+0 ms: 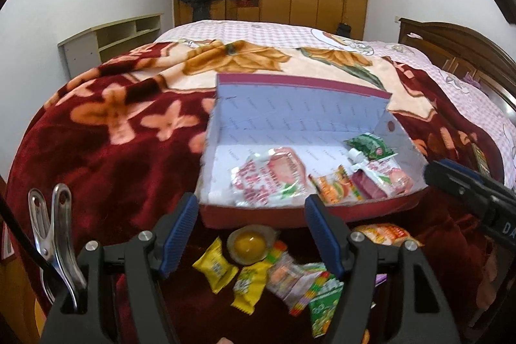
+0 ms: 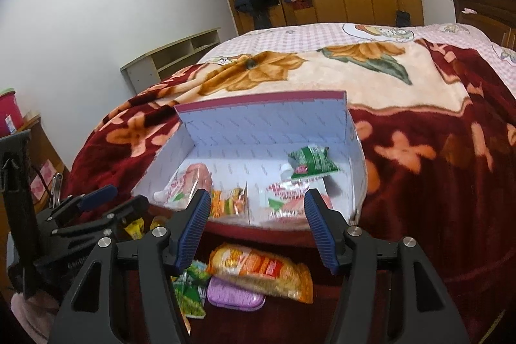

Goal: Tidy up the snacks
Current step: 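Move the left tool to the yellow ball candy while the right tool approaches the cracker bag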

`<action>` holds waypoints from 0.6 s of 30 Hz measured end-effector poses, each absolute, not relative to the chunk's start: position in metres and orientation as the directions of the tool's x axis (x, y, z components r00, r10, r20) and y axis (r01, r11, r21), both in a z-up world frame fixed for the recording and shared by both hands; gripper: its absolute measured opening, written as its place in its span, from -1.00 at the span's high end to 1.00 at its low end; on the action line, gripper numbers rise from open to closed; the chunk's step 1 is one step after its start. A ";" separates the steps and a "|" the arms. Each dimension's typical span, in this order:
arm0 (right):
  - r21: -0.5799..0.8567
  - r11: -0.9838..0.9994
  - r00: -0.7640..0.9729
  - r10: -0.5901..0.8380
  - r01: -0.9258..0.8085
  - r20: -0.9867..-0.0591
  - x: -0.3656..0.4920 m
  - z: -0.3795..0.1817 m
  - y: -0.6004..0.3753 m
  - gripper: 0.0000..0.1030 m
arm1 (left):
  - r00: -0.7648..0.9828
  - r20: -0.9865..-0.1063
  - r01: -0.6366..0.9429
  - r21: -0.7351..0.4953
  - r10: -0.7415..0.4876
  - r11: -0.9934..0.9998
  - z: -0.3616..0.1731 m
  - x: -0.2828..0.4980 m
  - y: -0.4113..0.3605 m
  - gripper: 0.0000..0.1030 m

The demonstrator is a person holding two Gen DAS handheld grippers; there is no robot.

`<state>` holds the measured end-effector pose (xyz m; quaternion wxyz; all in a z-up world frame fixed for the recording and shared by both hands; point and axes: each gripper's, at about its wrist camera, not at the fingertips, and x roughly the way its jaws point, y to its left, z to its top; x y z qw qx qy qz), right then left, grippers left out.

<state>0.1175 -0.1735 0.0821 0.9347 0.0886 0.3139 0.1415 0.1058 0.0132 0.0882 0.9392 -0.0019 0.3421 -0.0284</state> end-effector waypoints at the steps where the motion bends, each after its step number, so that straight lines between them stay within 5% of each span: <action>1: 0.260 0.944 0.760 0.321 -0.205 -0.565 0.115 0.080 -0.175 -0.20 | 0.761 -0.646 0.047 -0.026 -0.053 0.999 0.086 0.105 0.016 -0.41; 18: 0.287 0.943 0.723 0.318 -0.171 -0.614 0.097 0.046 -0.172 -0.21 | 0.695 -0.718 0.010 -0.056 -0.047 0.998 0.051 0.097 0.032 -0.41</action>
